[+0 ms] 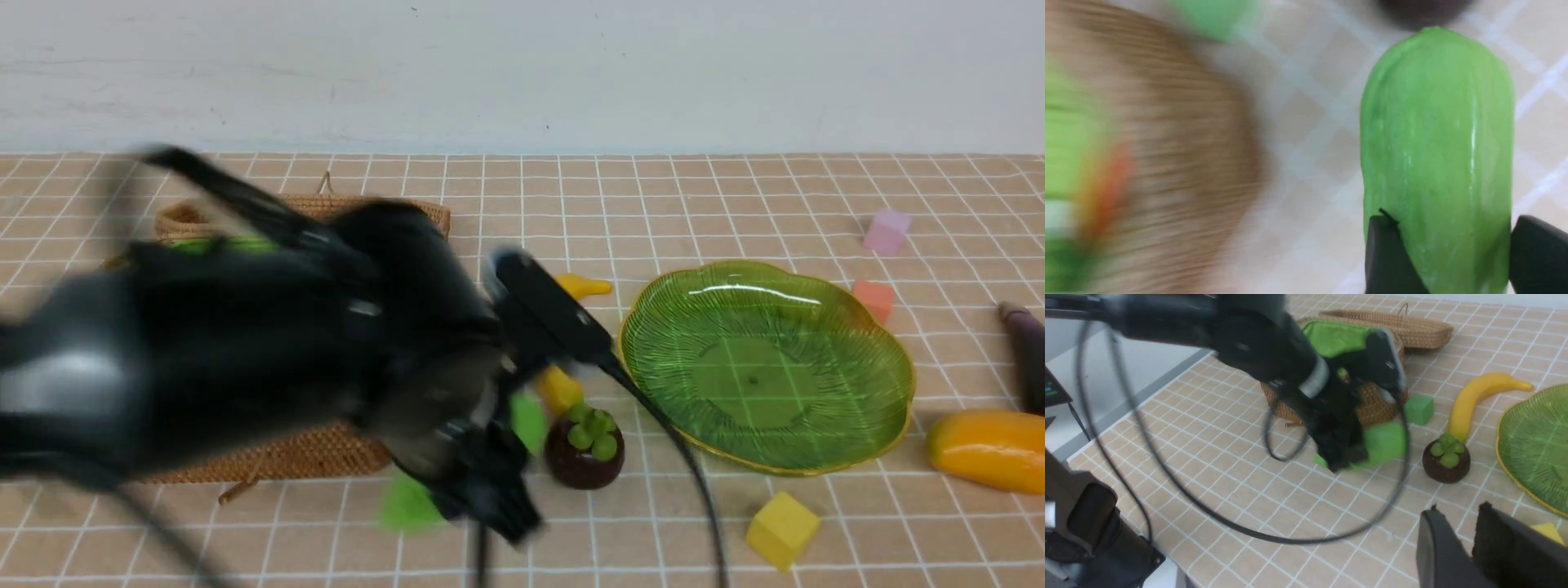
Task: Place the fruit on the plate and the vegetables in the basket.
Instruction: Take a chayote with your left arm and place it on the basket on the left.
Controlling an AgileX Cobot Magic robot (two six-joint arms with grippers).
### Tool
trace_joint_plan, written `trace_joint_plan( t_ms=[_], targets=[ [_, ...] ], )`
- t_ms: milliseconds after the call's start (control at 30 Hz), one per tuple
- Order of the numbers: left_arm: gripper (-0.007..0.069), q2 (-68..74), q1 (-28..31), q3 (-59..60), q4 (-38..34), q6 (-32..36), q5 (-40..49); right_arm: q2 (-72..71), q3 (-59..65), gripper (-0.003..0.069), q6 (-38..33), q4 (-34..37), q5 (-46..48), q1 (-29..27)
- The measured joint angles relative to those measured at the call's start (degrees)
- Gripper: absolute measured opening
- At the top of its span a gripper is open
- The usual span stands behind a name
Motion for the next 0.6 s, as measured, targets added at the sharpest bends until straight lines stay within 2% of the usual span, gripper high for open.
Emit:
trace_joint_plan(
  t_ms=[33,67,133,167,300,333,400,467,600],
  targets=[
    [0.0362,-2.29,0.30,0.02,3.28,2.12,0.54,0.00,0.00,0.0165,-0.80,0.00,-1.07,0.00],
    [0.0362,-5.44,1.49,0.02,7.09,7.93,0.32,0.00,0.00,0.0167,-2.34,0.00,-2.90,0.00],
    [0.0361,-8.70,4.29,0.02,9.22,13.88,-1.58,0.00,0.00,0.0169,-5.00,0.00,-6.23,0.00],
    [0.0361,-10.96,8.02,0.02,9.71,20.22,-5.40,0.00,0.00,0.0169,-7.87,0.00,-10.58,0.00],
    [0.0361,-11.90,19.97,-0.03,6.11,33.11,-11.45,0.00,0.00,0.0172,-10.56,0.28,-16.25,0.00],
    [0.0361,-10.66,24.43,-0.03,3.84,38.84,-12.56,0.00,0.00,0.0173,-10.91,0.41,-16.96,0.00],
    [0.0361,-9.59,27.23,-0.03,2.27,43.02,-12.96,0.00,0.00,0.0172,-11.09,0.46,-17.11,0.00],
    [0.0361,-6.42,32.79,0.03,-1.59,52.55,-12.97,0.00,0.00,0.0174,-11.26,0.46,-17.10,0.00],
    [0.0361,-3.29,35.23,0.14,-3.57,55.84,-13.27,0.00,0.00,0.0174,-11.26,0.46,-17.99,0.00]
  ],
)
